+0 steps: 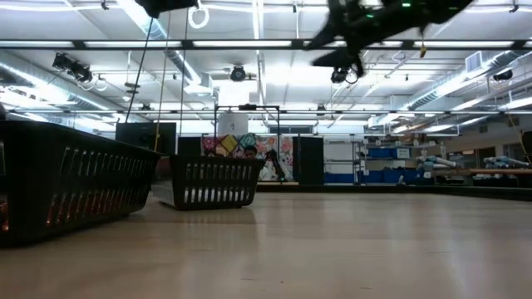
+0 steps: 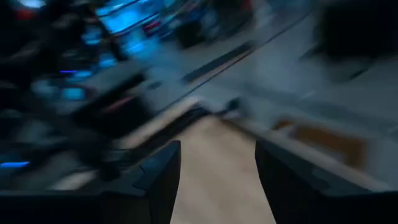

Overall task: Sort Halloween decoration
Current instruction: Put the white ghost toy into the middle black basket

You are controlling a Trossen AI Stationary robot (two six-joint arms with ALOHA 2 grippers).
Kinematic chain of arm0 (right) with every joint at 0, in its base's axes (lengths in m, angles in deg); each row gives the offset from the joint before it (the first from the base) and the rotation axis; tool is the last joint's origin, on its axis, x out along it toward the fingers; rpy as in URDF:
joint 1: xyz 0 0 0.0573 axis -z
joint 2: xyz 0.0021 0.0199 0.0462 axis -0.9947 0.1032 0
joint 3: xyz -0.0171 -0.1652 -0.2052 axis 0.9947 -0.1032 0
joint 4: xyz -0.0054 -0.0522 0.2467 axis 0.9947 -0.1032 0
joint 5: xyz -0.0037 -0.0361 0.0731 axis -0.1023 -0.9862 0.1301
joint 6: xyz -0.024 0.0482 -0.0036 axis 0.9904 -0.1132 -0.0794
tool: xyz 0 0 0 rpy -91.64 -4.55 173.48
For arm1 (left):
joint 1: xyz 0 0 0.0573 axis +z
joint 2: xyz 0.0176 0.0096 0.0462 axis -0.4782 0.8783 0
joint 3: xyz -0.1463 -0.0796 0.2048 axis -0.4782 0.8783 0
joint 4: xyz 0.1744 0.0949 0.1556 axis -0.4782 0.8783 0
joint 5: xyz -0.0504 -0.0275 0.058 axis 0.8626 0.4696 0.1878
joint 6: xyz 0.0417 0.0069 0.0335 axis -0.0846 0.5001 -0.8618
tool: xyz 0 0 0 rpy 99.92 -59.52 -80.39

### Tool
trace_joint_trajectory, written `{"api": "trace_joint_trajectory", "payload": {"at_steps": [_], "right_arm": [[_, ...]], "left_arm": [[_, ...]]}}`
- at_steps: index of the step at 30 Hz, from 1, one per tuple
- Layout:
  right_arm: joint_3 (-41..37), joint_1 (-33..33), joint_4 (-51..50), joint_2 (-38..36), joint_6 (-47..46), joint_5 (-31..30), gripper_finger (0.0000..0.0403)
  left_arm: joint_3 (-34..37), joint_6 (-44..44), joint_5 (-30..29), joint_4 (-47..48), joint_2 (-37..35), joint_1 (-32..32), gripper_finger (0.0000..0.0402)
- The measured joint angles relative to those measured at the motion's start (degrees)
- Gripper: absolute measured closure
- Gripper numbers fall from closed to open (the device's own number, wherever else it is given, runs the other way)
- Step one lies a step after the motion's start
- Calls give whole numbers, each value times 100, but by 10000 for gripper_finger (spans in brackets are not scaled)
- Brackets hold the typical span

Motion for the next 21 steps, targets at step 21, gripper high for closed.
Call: {"api": "trace_joint_trajectory", "payload": {"at_steps": [21], "right_arm": [[4767, 165, -5417, 2035, 6, 1338, 196]], "left_arm": [[5, 5976, 1671, 2348, 1662, 753, 229]]}}
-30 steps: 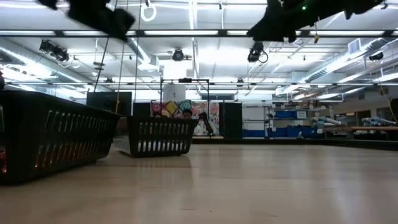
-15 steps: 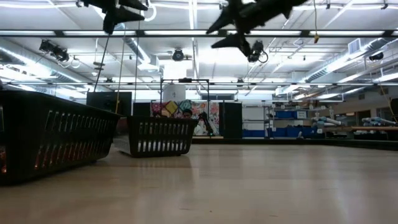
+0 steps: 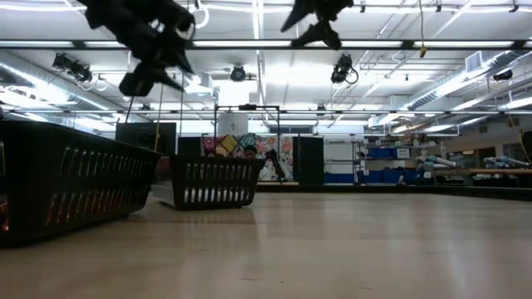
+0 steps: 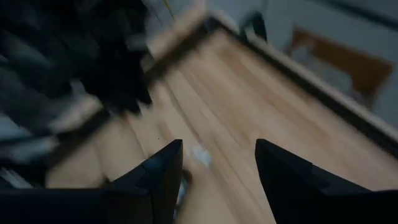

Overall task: Sort Halloween decoration
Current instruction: Put the white ghost toy into the middle black basket

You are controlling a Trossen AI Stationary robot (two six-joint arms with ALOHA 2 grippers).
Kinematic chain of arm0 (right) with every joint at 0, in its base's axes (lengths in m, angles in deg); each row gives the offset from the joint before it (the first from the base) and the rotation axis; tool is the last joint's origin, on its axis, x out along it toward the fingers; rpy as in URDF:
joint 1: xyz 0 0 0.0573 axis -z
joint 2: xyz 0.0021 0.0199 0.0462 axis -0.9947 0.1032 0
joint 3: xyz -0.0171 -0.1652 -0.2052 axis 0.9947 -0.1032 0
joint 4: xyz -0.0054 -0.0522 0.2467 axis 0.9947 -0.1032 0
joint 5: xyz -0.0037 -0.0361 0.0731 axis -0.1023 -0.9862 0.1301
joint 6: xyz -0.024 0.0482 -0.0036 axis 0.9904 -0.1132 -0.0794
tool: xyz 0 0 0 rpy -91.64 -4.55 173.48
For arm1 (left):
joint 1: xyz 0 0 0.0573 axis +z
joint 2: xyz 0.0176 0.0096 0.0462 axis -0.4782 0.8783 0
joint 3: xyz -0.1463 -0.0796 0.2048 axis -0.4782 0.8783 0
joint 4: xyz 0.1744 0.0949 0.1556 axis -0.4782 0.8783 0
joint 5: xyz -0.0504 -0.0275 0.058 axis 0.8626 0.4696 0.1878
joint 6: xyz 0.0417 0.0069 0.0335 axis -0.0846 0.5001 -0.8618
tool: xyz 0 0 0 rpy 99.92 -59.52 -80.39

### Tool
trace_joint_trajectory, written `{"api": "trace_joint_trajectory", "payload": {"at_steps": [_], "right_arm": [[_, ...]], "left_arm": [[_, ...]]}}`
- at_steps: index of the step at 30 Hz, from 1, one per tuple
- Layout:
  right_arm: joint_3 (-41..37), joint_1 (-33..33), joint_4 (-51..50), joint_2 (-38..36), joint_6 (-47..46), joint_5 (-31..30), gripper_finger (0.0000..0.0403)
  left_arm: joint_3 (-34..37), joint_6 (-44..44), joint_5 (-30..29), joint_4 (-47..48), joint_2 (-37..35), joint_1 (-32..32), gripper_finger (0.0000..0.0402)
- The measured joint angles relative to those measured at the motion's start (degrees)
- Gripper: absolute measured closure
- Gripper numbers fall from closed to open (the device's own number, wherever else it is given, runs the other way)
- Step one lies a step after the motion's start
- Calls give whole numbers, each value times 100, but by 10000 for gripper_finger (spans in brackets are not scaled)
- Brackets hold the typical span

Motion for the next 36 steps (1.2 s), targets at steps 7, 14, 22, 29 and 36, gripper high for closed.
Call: {"api": "trace_joint_trajectory", "payload": {"at_steps": [7, 14, 22, 29, 36], "right_arm": [[-190, 20, -780, 419, 442, 203, 196], [-183, 57, -549, 426, 878, 209, 196], [-289, 425, -636, 358, 1726, 803, 196], [-1032, 568, 145, 367, 1451, 1454, 197], [-1153, 129, 1290, 963, 764, 2045, 200]], "left_arm": [[0, -60, -10, 225, 1091, 115, 190], [-2, 292, -173, 282, 1977, -130, 176], [2, 383, -971, 335, 2355, -330, 175], [0, 590, -1328, 257, 1274, -759, 175], [-2, 344, -1826, 352, 680, -866, 175]]}}
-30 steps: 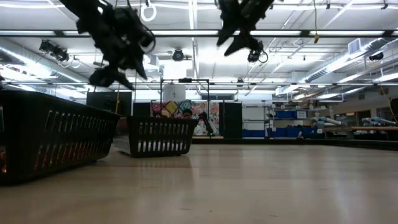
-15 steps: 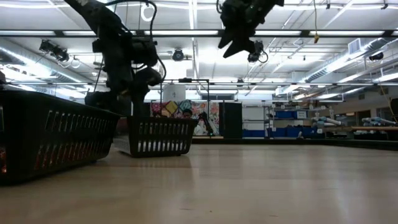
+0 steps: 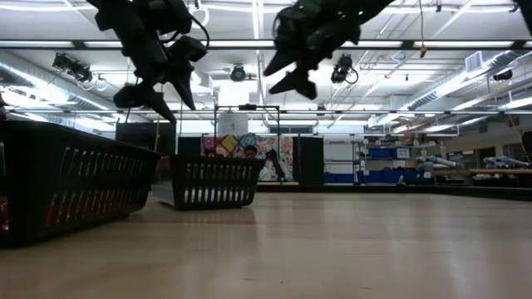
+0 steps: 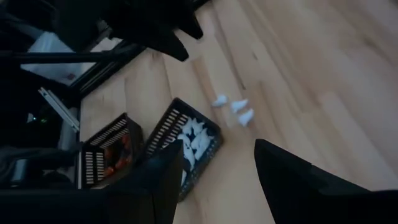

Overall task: Sort Halloween decoration
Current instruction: Put the white ghost toy into the middle black basket

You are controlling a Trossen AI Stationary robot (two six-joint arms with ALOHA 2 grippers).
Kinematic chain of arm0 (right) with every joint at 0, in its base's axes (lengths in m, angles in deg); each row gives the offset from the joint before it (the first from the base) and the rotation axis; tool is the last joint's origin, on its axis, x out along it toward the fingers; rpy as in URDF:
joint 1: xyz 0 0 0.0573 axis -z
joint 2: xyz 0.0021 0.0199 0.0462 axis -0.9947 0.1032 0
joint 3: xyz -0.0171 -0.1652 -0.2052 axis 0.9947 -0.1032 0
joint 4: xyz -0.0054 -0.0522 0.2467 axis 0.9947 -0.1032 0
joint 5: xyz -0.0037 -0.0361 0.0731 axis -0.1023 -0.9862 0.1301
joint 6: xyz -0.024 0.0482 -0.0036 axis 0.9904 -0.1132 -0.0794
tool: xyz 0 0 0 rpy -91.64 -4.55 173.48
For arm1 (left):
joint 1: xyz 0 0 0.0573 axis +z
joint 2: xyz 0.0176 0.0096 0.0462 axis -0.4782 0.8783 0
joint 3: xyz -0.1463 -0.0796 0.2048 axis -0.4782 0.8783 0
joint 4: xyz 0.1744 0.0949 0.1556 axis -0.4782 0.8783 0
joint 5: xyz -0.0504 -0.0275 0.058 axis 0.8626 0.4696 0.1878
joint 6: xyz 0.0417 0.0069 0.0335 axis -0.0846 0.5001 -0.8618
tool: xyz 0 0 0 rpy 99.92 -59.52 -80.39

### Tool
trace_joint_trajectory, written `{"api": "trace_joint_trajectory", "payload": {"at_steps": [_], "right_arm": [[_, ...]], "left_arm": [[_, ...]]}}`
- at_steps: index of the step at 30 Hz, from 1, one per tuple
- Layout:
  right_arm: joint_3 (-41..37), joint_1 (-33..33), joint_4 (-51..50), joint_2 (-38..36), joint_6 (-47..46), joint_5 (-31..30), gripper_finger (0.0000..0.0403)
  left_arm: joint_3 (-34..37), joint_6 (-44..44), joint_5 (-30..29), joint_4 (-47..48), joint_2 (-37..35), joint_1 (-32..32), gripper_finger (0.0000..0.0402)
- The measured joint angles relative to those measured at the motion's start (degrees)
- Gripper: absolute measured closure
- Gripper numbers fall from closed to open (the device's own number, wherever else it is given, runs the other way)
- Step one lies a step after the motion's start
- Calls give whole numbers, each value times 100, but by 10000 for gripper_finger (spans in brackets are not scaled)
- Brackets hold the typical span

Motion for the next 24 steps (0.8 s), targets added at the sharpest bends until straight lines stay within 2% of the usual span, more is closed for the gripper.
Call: {"api": "trace_joint_trajectory", "payload": {"at_steps": [4, 11, 17, 21, 24], "right_arm": [[384, -184, 182, 537, -202, -1, 200], [946, -184, 230, 1168, -998, 102, 200], [972, -168, 688, 1570, -1586, 176, 200], [972, -234, 1043, 1873, -1974, 554, 200], [968, -292, 1164, 1964, -2177, 586, 200]], "left_arm": [[7, -306, 0, 279, -82, -46, 175], [197, -1174, -48, 235, -255, -61, 191], [717, -1514, 828, -157, -267, 486, 218], [1075, -1607, 874, -569, -395, 563, 230], [1344, -1547, 893, -804, -591, 562, 236]]}}
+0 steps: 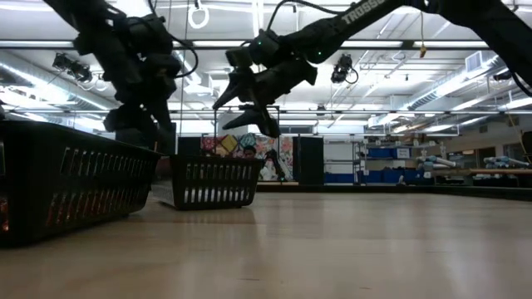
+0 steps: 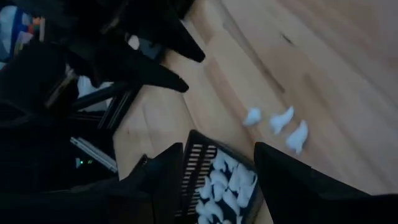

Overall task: Sort Halloween decoration
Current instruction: Put the white ghost toy into the middle black basket

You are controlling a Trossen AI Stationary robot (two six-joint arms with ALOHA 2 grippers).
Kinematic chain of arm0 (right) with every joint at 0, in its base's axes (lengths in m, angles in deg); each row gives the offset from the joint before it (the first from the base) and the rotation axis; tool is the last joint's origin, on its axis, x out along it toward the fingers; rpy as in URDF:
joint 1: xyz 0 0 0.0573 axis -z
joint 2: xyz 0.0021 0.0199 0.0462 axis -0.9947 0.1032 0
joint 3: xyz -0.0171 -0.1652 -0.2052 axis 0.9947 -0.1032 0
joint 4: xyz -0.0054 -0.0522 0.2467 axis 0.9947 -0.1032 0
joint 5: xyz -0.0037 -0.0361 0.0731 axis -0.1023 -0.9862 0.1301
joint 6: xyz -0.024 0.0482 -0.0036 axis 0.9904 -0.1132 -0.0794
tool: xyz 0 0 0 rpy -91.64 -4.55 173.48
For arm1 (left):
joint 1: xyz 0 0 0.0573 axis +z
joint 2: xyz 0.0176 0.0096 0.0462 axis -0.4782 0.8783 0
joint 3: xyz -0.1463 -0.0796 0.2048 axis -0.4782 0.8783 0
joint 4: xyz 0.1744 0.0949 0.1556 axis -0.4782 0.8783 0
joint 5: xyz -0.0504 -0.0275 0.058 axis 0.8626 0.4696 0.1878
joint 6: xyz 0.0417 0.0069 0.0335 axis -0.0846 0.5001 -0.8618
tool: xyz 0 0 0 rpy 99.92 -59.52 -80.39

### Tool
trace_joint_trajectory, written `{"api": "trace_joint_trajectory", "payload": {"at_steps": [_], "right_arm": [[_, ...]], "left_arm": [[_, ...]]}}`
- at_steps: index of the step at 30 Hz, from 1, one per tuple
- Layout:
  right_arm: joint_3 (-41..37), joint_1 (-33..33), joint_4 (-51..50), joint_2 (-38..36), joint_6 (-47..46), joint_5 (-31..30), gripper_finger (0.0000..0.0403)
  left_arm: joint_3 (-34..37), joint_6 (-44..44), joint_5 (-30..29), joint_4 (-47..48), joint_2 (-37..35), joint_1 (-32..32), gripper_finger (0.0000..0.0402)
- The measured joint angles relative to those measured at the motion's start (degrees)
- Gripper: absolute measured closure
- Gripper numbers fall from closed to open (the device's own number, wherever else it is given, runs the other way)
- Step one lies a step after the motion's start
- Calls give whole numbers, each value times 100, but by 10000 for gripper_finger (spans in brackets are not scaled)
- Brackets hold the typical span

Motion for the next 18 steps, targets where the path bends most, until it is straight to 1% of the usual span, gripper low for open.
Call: {"api": "trace_joint_trajectory", "payload": {"at_steps": [3, 9, 13, 16, 18], "right_arm": [[-1, -24, 45, -57, 24, -316, 200], [4, 6, 41, -201, 210, -821, 200], [4, -95, 45, -223, 474, -1335, 200], [4, -239, 2, -223, 489, -1582, 200], [4, -316, -33, -223, 498, -1813, 200]], "left_arm": [[187, 82, 74, -24, -184, 33, 239], [238, 332, 55, -107, -273, 33, 239], [238, 664, -221, -348, -262, -20, 240], [236, 893, -485, -425, -262, -144, 240], [237, 954, -552, -403, -262, -244, 240]]}}
